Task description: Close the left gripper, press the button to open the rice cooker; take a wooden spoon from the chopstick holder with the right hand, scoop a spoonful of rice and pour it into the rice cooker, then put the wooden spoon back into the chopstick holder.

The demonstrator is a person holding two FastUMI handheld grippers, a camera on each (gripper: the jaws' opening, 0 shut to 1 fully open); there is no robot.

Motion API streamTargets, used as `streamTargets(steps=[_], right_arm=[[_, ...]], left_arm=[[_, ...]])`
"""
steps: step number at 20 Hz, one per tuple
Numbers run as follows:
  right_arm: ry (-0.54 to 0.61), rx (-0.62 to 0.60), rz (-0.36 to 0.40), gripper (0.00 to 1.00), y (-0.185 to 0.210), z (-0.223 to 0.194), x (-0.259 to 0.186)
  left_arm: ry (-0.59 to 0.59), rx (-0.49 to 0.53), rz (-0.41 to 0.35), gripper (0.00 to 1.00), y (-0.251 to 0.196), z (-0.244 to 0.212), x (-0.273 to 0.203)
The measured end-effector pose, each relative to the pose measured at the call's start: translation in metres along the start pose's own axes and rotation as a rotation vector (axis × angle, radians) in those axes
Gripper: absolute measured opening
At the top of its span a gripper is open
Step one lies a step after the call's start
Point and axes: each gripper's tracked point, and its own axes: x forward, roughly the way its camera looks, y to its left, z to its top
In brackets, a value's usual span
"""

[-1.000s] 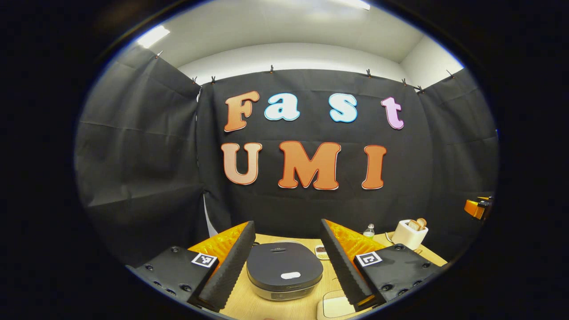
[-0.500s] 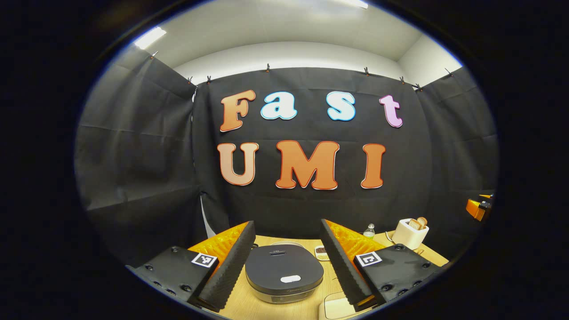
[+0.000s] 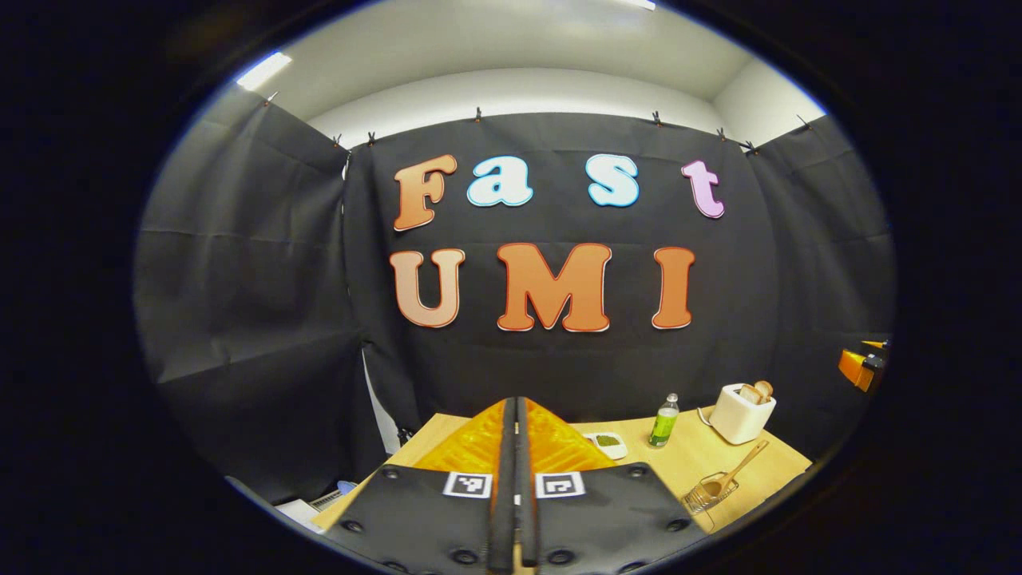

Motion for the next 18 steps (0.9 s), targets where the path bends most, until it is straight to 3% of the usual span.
streamTargets(steps=[1,7,18], right_arm=[[0.003,-0.003,-0.001,0.94,0.0,-0.001,0.002],[0.02,0.002,0.0,0.94,0.002,-0.007,0.004],[0.067,0.005,-0.027,0.94,-0.01,-0.025,0.0]], left_arm=[[0.01,-0.024,-0.036,0.05,-0.008,-0.003,0.001],[0.09,-0.033,-0.062,0.04,-0.009,-0.035,0.022],[0.314,-0.026,-0.074,0.04,-0.015,-0.146,0.079]])
